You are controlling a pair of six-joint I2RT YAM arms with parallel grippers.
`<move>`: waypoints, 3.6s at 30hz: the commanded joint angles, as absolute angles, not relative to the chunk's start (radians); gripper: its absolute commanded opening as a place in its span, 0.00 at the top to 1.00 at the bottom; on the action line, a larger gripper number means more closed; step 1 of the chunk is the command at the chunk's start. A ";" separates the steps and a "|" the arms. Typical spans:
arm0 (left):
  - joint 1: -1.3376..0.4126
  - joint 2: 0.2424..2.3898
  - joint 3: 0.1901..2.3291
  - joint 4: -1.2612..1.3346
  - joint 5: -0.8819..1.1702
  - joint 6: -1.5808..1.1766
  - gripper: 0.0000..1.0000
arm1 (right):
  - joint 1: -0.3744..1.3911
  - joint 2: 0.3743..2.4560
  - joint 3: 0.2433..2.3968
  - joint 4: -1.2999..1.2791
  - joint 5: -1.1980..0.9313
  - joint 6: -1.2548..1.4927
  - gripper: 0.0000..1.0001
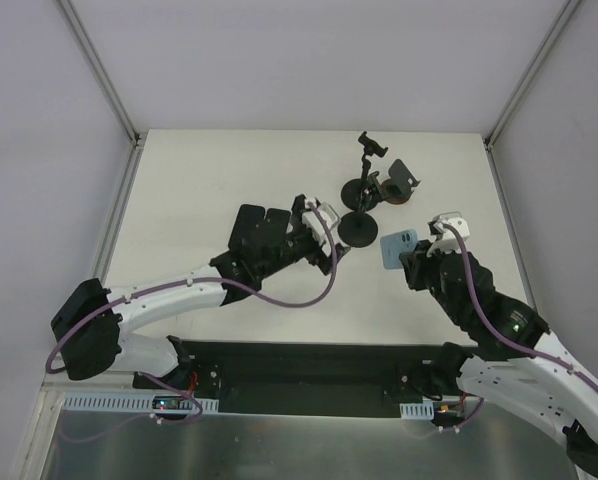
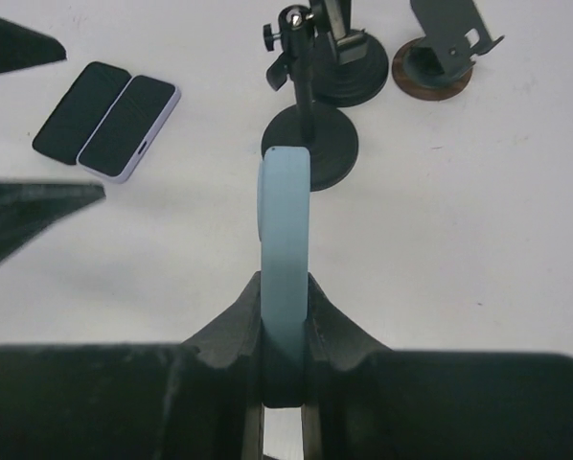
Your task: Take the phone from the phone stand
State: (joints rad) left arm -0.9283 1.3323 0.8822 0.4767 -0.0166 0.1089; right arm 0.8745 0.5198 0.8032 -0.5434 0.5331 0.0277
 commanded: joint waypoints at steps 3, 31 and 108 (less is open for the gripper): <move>-1.075 1.236 0.735 0.615 -0.109 0.357 0.01 | 0.873 0.618 0.888 -0.500 0.439 0.205 0.99; -1.365 1.635 0.796 1.089 -0.736 0.657 0.18 | 0.850 0.658 0.772 -0.295 0.239 0.480 0.99; 0.071 1.950 1.391 -0.569 0.543 0.117 0.78 | 0.824 0.331 0.597 -0.419 0.594 0.123 0.04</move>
